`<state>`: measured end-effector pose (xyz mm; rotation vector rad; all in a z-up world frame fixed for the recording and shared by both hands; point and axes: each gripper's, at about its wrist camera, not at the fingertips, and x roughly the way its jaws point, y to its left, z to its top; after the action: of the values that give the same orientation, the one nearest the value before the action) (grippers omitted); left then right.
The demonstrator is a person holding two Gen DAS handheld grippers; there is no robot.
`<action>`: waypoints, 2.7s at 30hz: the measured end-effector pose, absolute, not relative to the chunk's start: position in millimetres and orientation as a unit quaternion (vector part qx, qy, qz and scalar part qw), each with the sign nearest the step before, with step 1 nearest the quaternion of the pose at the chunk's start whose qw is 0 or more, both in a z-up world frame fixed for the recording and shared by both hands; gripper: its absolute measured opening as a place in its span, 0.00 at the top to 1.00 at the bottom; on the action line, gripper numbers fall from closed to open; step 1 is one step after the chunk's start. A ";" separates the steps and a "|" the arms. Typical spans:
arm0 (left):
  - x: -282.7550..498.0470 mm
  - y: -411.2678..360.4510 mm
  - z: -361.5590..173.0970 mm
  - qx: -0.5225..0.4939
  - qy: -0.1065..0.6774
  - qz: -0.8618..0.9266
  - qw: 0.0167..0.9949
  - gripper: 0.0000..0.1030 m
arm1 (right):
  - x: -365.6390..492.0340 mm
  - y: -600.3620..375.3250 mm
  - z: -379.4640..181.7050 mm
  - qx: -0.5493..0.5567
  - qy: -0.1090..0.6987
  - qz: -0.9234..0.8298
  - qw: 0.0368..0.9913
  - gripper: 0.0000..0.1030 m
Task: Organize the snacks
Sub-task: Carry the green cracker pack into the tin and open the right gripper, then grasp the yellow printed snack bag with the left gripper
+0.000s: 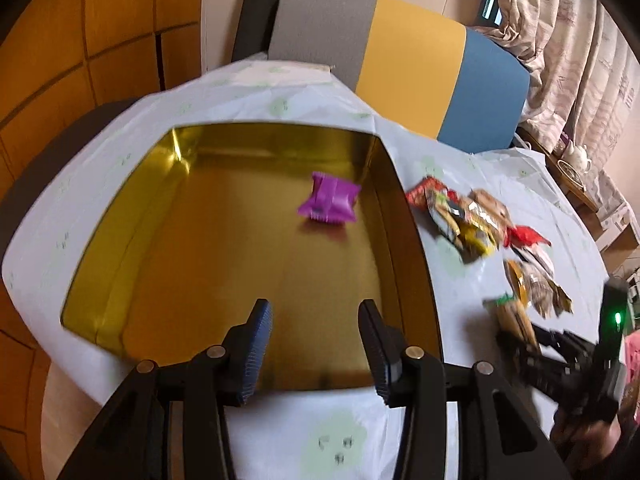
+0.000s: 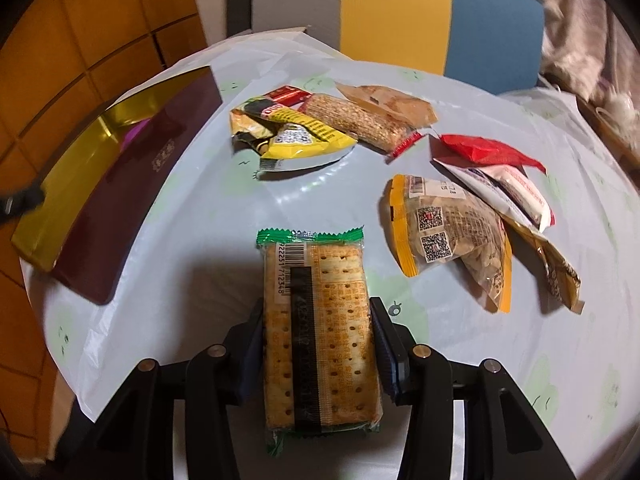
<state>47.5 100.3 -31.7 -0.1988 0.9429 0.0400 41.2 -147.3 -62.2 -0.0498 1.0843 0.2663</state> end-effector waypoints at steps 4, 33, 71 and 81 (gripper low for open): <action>35.2 102.1 -31.2 -0.093 0.446 0.023 0.890 0.56 | 44.2 -147.1 -62.0 -0.014 0.524 0.118 0.843 0.53; 13.3 145.9 -25.4 -0.125 0.424 0.062 0.895 0.56 | 89.3 -9.0 11.9 0.091 0.519 0.260 0.809 0.53; 25.2 50.0 -13.2 -0.034 0.434 -0.061 0.898 0.56 | 110.9 -237.0 -12.3 -0.069 0.540 0.071 0.836 0.29; 48.4 -9.5 -8.6 -0.002 0.451 -0.112 0.885 0.56 | 126.3 -291.9 -39.8 -0.006 0.555 0.058 0.830 0.29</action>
<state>48.4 -9.5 -8.6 -0.0051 0.9386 -0.2337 126.3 -291.9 -39.8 -0.0134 1.1787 0.1223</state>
